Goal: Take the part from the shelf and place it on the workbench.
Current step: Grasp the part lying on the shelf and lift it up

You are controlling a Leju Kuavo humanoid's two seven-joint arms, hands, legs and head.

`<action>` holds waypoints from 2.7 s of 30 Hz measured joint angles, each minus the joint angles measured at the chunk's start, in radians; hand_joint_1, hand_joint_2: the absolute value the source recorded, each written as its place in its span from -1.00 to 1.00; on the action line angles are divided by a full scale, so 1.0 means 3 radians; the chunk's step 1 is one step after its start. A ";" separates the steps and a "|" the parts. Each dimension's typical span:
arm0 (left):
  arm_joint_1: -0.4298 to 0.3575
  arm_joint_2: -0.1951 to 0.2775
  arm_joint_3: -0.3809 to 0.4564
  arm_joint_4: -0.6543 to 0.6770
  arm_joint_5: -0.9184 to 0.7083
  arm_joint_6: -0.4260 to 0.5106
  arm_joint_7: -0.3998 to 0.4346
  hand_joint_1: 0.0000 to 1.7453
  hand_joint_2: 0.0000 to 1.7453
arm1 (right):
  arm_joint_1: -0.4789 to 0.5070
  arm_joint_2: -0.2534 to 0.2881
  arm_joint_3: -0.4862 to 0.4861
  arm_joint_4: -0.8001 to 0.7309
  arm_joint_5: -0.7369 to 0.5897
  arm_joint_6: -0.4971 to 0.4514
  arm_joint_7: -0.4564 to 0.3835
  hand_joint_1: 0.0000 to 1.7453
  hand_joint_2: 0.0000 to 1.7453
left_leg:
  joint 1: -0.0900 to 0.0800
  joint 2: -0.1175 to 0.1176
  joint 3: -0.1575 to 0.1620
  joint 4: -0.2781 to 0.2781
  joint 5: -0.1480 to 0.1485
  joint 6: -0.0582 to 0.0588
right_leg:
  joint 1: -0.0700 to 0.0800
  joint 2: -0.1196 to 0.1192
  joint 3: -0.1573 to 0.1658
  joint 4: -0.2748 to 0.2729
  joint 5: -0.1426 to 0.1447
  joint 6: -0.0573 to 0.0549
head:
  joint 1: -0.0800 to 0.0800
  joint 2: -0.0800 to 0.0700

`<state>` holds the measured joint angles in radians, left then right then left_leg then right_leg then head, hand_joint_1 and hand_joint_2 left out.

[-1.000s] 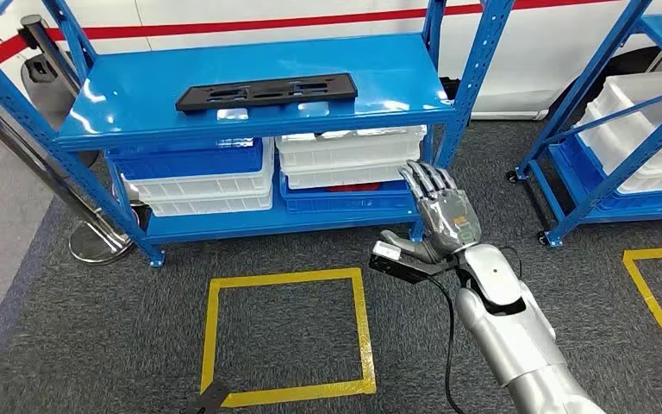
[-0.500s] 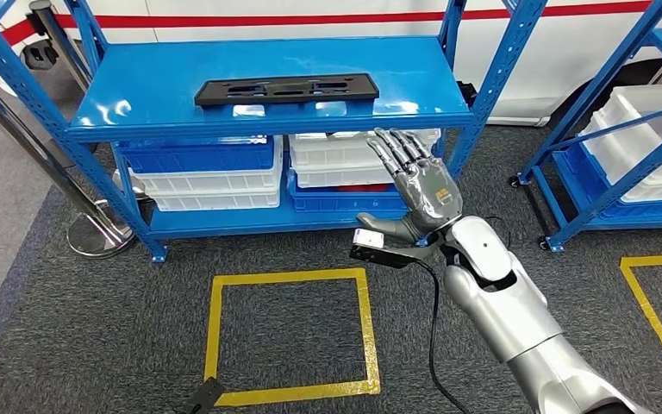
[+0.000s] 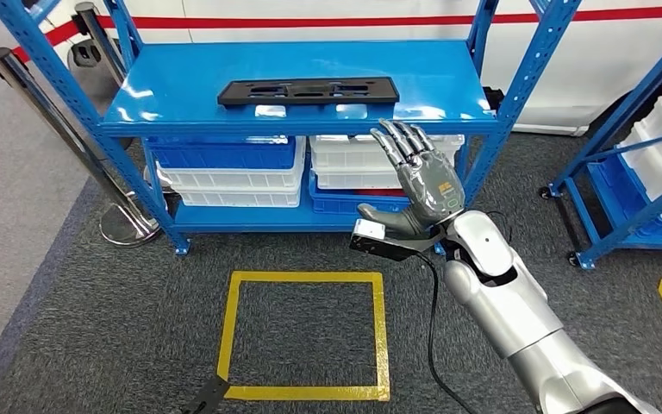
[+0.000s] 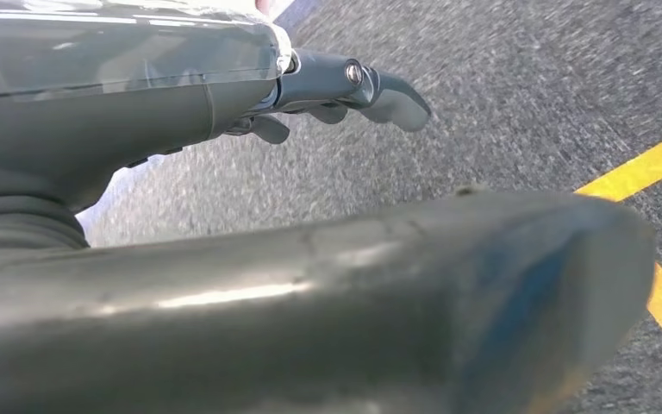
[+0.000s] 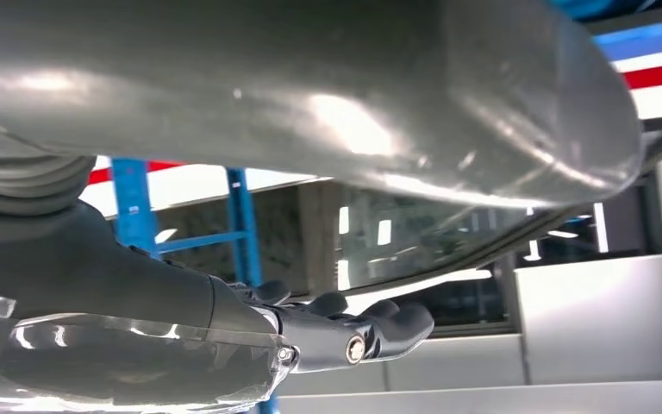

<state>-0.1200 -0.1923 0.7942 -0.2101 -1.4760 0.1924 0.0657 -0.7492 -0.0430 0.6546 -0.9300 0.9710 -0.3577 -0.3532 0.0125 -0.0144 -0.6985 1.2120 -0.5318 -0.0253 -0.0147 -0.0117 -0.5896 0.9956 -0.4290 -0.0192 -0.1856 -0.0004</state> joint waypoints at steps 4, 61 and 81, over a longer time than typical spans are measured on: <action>0.0010 0.0002 0.0009 0.0002 0.0001 0.0002 0.0008 -1.00 -1.00 | 0.0002 0.0019 0.0000 0.0000 0.0000 0.0002 0.0016 -1.00 -1.00 | 0.0032 0.0054 -0.0031 0.0010 0.0145 -0.0045 | -0.0003 -0.0127 0.0020 0.0021 -0.0039 0.0014 | -0.0001 0.0000; -0.0030 0.0017 0.0013 0.0026 -0.0068 -0.0051 -0.0042 -1.00 -1.00 | 0.0290 -0.0114 -0.0153 -0.0083 0.0187 -0.0163 -0.0070 -1.00 -1.00 | -0.0017 0.0025 0.0235 -0.0344 0.0102 0.0037 | 0.0008 0.0034 -0.0025 0.0035 -0.0022 0.0011 | 0.0000 0.0000; -0.0019 0.0025 0.0010 0.0028 -0.0081 -0.0058 -0.0042 -1.00 -1.00 | 0.0368 -0.0130 -0.0155 -0.0109 0.0185 -0.0165 -0.0074 -1.00 -1.00 | -0.0007 0.0017 0.0374 -0.0665 0.0295 0.0188 | 0.0006 0.0038 -0.0469 0.0976 -0.0403 0.0161 | 0.0002 0.0000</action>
<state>-0.1256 -0.1846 0.7971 -0.2018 -1.5003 0.1751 0.0530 -0.6387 -0.0819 0.6081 -0.9627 1.0266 -0.4072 -0.3754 0.0105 -0.0092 -0.5862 1.0126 -0.4435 0.0311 -0.0130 -0.0004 -0.7304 1.2885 -0.5500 0.0292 -0.1851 -0.0004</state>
